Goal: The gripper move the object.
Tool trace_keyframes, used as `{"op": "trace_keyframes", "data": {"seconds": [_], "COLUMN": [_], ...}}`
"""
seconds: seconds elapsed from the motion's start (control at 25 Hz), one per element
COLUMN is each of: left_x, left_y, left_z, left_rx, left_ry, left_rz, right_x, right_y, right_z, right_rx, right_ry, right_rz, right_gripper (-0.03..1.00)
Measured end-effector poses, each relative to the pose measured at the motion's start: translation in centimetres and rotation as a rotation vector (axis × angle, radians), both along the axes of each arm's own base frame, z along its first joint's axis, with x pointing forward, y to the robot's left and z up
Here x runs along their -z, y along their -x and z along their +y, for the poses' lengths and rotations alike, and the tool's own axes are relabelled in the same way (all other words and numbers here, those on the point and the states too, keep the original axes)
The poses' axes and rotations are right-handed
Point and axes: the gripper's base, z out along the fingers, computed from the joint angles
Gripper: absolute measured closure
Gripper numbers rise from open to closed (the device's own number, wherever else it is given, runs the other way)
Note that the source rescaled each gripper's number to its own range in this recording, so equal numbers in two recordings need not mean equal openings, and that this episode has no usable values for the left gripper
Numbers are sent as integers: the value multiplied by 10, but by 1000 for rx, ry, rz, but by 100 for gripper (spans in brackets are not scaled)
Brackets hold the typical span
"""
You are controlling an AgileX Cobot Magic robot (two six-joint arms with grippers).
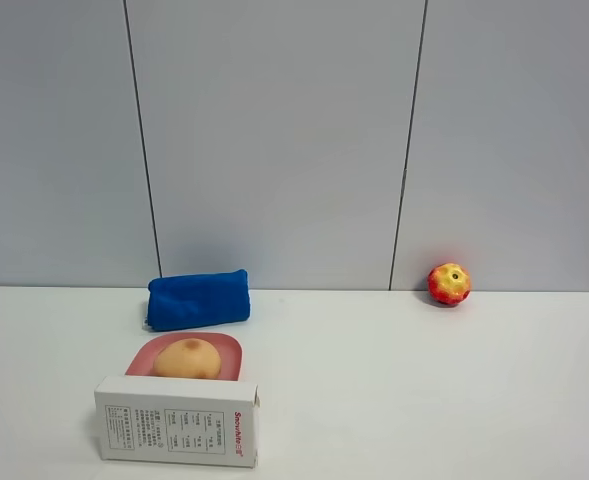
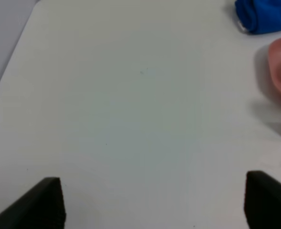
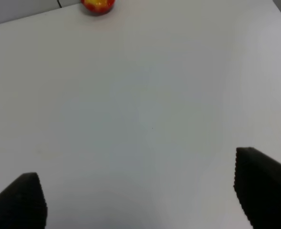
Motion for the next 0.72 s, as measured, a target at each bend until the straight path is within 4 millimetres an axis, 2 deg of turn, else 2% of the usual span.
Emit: {"op": "trace_keyframes", "data": {"seconds": [0.72], "left_x": [0], "left_y": [0], "left_z": [0], "left_rx": [0], "left_ry": [0], "left_rz": [0], "right_x": [0], "right_y": [0], "right_z": [0], "right_rx": [0], "right_ry": [0], "right_rz": [0], "right_gripper": [8]}}
